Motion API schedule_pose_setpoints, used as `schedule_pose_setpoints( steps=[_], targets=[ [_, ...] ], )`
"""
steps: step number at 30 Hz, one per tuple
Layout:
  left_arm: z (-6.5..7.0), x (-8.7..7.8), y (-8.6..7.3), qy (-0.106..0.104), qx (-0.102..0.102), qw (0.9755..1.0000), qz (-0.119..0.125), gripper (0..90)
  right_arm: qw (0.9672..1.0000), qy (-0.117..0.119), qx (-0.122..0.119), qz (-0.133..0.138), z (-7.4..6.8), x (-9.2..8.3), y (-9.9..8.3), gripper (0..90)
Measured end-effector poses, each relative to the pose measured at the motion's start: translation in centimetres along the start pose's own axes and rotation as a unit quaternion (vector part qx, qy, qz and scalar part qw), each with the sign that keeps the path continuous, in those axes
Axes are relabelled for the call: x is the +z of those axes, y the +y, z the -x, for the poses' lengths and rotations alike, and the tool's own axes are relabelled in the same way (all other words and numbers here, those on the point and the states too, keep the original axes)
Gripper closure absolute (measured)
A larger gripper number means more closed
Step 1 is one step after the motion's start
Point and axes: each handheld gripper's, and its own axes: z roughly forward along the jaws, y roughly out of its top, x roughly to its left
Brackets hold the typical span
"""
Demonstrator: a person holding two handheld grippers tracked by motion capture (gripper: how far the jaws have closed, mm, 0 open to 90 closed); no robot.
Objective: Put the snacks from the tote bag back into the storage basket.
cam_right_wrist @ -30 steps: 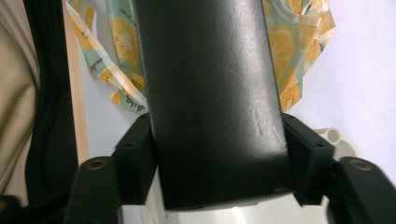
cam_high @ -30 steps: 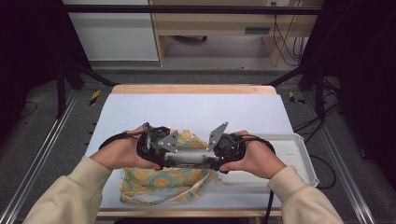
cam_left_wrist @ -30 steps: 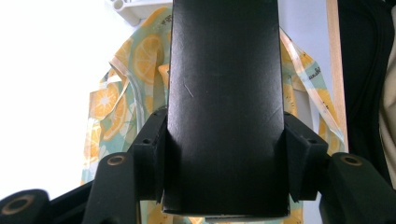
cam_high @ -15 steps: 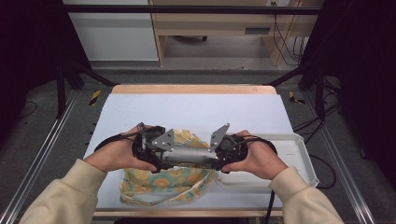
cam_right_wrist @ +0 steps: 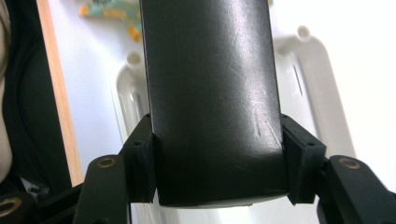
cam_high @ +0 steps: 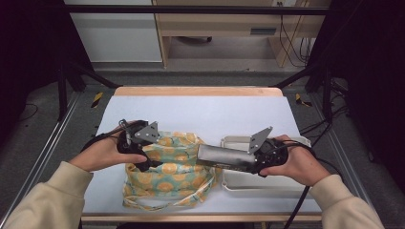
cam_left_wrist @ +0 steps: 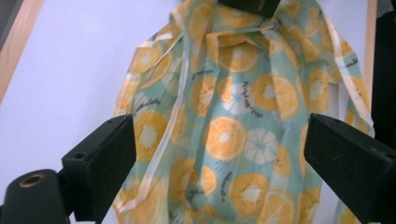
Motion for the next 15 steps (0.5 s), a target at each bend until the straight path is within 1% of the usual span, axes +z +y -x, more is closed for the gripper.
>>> schedule_pose_setpoints(
  steps=[4,9,11,13,15],
  targets=[
    [-0.4,-0.4,-1.2,0.010,-0.010,0.9999,0.000,9.1,0.9999,-0.005,0.008,0.007,0.4,-0.5,-1.4,41.4],
    [-0.5,-0.3,-2.3,0.012,-0.019,0.9997,0.001,9.0,0.9999,-0.007,0.011,0.011,0.9,-1.2,-2.8,41.3],
    [-0.3,-0.1,-2.6,0.013,-0.020,0.9997,-0.001,9.1,0.9998,-0.009,0.015,0.011,1.2,-1.4,-3.4,41.4],
    [-0.2,-0.1,-2.7,0.019,-0.019,0.9996,-0.005,9.0,0.9997,-0.012,0.019,0.010,1.5,-1.7,-4.0,41.4],
    [-0.1,-0.1,-2.8,0.017,-0.022,0.9996,-0.003,8.8,0.9997,-0.012,0.020,0.006,1.8,-2.0,-4.5,41.4]
  ],
)
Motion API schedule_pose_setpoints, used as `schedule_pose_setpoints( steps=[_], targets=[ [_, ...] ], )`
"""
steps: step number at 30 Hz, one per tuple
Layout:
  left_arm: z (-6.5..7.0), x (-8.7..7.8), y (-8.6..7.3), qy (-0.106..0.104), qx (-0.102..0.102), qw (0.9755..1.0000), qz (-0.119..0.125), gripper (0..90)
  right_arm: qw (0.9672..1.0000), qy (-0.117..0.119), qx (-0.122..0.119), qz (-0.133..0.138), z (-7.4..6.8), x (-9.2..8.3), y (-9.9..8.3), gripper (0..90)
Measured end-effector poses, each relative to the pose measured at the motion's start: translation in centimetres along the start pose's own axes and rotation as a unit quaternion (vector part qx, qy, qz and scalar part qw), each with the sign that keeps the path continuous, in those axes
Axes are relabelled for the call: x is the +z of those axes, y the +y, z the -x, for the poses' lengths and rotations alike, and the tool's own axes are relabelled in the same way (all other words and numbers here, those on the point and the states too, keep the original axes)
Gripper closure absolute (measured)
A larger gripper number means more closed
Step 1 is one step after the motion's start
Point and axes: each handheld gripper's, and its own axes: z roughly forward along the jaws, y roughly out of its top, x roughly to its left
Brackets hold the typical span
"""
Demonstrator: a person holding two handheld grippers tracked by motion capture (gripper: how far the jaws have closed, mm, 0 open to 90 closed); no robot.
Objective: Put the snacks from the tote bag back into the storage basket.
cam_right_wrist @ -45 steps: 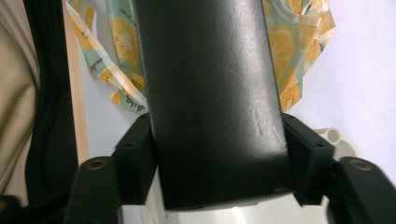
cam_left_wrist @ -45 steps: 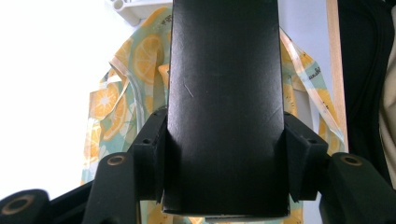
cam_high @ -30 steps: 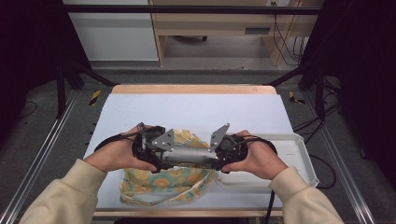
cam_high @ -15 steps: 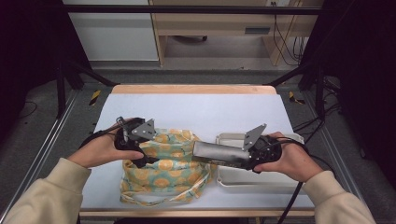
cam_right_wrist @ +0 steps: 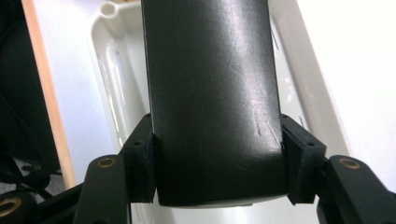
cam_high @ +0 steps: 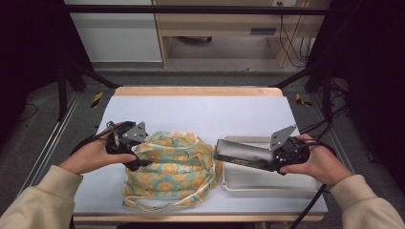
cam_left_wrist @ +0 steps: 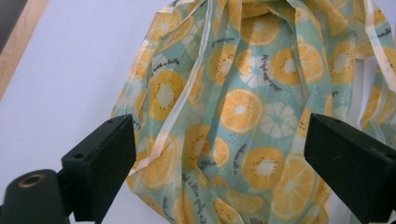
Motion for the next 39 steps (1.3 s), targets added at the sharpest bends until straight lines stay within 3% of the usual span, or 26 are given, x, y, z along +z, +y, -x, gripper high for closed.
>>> schedule_pose_setpoints(
  steps=[17,28,39],
  targets=[
    [0.5,-0.4,-1.0,0.001,-0.015,0.9999,-0.006,8.6,1.0000,-0.003,0.001,-0.002,0.8,-1.1,-2.5,41.6],
    [0.8,0.0,-1.5,-0.003,-0.014,0.9999,-0.009,8.6,0.9997,0.002,0.000,-0.022,1.4,0.1,-4.0,41.8],
    [1.2,0.6,-1.4,-0.010,-0.009,0.9999,-0.010,8.7,0.9991,0.020,-0.009,-0.035,1.5,1.2,-4.2,42.0]
  ],
)
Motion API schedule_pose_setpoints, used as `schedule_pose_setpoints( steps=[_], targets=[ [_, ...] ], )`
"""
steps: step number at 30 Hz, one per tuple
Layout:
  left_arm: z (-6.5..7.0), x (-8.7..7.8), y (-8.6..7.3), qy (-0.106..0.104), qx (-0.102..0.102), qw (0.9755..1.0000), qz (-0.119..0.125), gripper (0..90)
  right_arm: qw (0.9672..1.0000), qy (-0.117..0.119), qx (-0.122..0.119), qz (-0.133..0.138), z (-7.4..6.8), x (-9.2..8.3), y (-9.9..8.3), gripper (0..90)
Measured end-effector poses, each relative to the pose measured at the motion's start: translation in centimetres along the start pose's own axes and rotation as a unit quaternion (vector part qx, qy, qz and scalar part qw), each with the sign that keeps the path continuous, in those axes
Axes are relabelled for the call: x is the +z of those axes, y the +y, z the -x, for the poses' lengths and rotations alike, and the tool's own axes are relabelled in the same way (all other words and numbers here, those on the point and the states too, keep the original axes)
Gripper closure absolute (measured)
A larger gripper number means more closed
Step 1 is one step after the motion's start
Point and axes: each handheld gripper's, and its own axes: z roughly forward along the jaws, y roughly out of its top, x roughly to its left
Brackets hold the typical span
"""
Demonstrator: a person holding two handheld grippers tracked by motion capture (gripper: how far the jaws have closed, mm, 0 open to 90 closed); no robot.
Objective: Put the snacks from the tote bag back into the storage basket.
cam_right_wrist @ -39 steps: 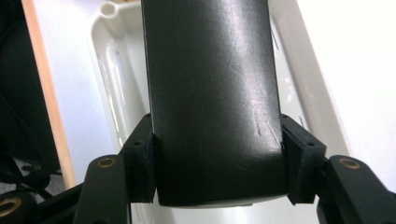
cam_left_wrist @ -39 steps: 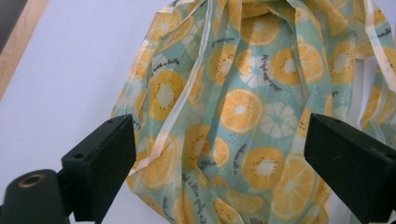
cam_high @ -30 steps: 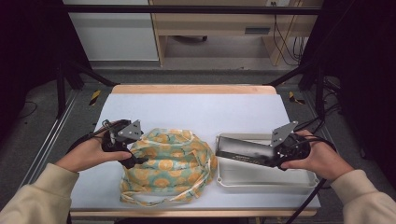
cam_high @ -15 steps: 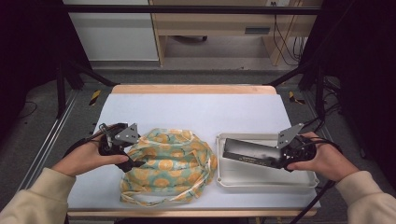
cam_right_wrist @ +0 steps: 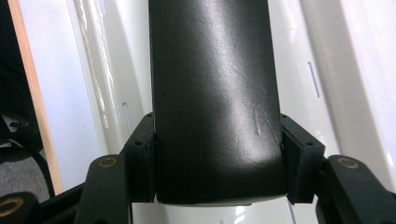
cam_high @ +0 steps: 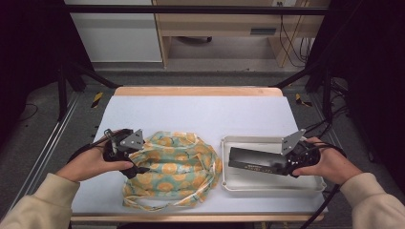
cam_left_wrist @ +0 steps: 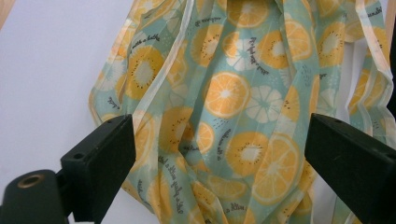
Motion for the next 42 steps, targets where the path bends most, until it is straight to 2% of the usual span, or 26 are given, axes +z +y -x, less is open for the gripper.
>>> schedule_pose_setpoints(
  steps=[2,6,12,21,26,38,42],
  targets=[
    [0.0,0.1,0.0,-0.002,0.001,1.0000,-0.001,8.7,1.0000,0.004,-0.007,-0.003,0.0,0.3,-0.1,42.0],
    [0.1,0.1,0.0,0.000,0.001,1.0000,-0.003,8.7,1.0000,0.008,0.000,-0.002,0.1,0.8,-0.3,42.1],
    [0.2,0.5,-0.3,0.000,-0.004,1.0000,0.000,8.7,0.9997,0.020,-0.012,-0.004,0.2,1.1,-0.3,42.2],
    [0.4,0.6,-0.2,-0.004,-0.002,1.0000,-0.004,8.7,0.9995,0.025,-0.018,-0.002,0.0,1.7,-0.5,42.4],
    [0.5,0.8,-0.4,-0.005,-0.002,1.0000,-0.006,8.7,0.9992,0.032,-0.022,-0.011,-0.1,2.3,-0.6,42.5],
    [0.6,0.9,-0.9,-0.007,-0.006,0.9999,-0.007,8.7,0.9989,0.039,-0.024,-0.006,-0.1,2.8,-0.7,42.6],
    [0.6,0.8,-1.0,-0.007,-0.006,0.9999,-0.010,8.8,0.9984,0.045,-0.035,0.001,-0.2,2.8,-0.5,42.7]
  ],
)
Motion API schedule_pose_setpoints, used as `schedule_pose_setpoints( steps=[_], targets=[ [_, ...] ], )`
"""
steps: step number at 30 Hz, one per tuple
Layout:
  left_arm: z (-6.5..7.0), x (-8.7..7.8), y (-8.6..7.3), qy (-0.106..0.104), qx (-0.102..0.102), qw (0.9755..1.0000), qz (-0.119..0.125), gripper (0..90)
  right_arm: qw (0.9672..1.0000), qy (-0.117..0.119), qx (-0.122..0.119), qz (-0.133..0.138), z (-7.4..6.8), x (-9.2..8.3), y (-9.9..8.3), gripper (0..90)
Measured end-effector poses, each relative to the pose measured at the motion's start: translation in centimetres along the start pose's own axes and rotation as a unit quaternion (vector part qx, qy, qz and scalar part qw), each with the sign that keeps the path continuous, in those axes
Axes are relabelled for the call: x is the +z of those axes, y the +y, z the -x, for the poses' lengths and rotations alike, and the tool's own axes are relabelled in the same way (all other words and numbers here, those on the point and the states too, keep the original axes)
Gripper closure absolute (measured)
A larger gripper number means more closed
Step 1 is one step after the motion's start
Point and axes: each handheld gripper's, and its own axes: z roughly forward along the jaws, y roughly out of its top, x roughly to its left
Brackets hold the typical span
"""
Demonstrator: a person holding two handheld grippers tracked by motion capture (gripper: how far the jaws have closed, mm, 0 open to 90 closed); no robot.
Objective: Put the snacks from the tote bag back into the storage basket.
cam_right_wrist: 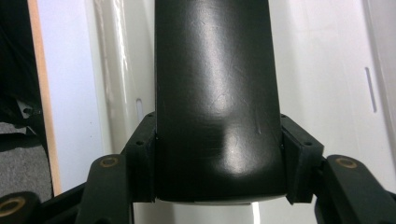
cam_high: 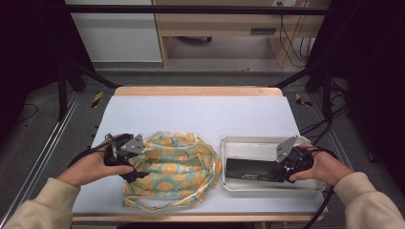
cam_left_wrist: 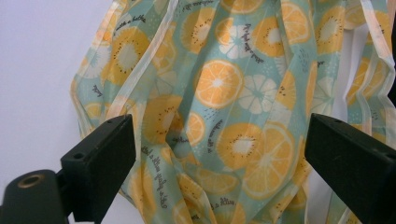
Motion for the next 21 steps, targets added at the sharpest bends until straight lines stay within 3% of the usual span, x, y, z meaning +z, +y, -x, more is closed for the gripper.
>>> schedule_pose_setpoints(
  steps=[21],
  targets=[
    [0.13,0.76,0.28,-0.007,0.003,0.9999,-0.007,8.7,0.9995,0.017,-0.026,-0.003,0.27,0.99,-0.04,42.7]
  ],
)
